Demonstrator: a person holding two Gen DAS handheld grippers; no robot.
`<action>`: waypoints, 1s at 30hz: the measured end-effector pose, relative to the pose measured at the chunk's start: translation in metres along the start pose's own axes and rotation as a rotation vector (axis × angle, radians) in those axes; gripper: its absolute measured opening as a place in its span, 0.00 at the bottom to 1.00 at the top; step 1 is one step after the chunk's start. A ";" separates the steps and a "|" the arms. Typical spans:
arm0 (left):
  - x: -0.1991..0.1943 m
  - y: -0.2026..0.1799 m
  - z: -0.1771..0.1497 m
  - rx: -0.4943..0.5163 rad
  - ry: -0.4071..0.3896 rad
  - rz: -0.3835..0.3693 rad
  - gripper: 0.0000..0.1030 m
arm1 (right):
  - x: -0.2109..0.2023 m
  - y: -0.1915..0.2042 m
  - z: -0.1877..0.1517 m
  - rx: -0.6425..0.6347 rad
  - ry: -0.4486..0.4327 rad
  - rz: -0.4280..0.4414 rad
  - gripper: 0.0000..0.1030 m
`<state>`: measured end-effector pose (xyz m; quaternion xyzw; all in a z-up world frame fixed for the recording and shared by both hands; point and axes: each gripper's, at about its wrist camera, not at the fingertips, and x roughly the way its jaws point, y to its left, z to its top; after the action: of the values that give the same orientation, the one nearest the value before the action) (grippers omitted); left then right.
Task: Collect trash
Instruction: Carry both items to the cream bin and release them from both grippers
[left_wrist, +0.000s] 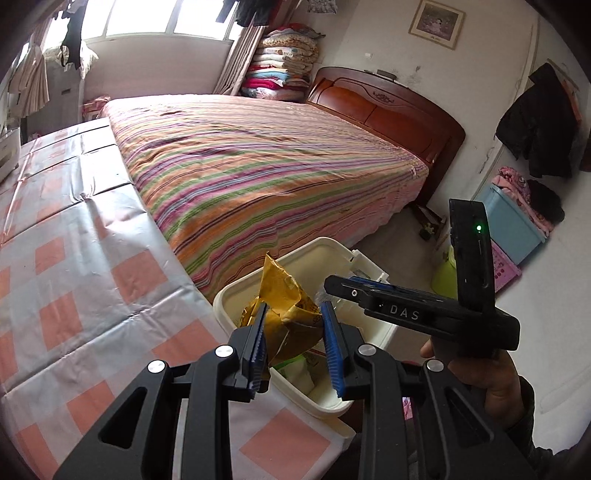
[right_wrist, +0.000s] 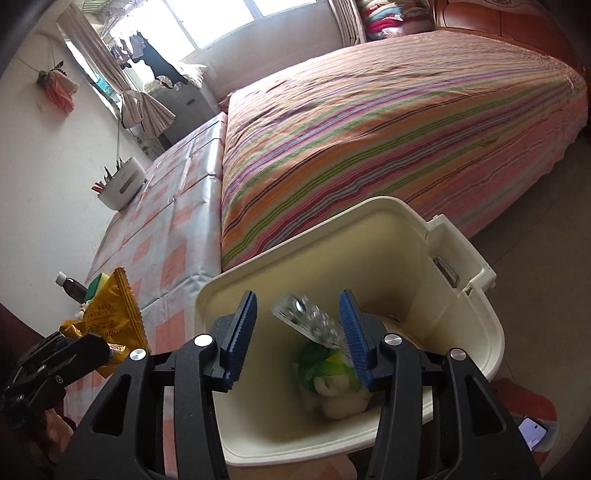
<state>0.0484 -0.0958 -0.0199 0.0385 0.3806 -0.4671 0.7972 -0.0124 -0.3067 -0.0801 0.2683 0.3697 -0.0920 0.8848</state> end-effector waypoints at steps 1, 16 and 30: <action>0.003 -0.003 0.000 0.002 0.003 -0.003 0.27 | -0.003 0.000 -0.001 0.005 -0.006 0.004 0.53; 0.039 -0.032 -0.004 0.059 0.067 -0.014 0.31 | -0.061 -0.031 0.018 0.183 -0.248 0.022 0.75; 0.018 -0.015 0.002 0.005 -0.032 0.070 0.75 | -0.074 -0.005 0.015 0.127 -0.349 0.056 0.76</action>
<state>0.0429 -0.1182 -0.0258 0.0459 0.3650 -0.4405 0.8189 -0.0576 -0.3216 -0.0217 0.3140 0.1964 -0.1358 0.9189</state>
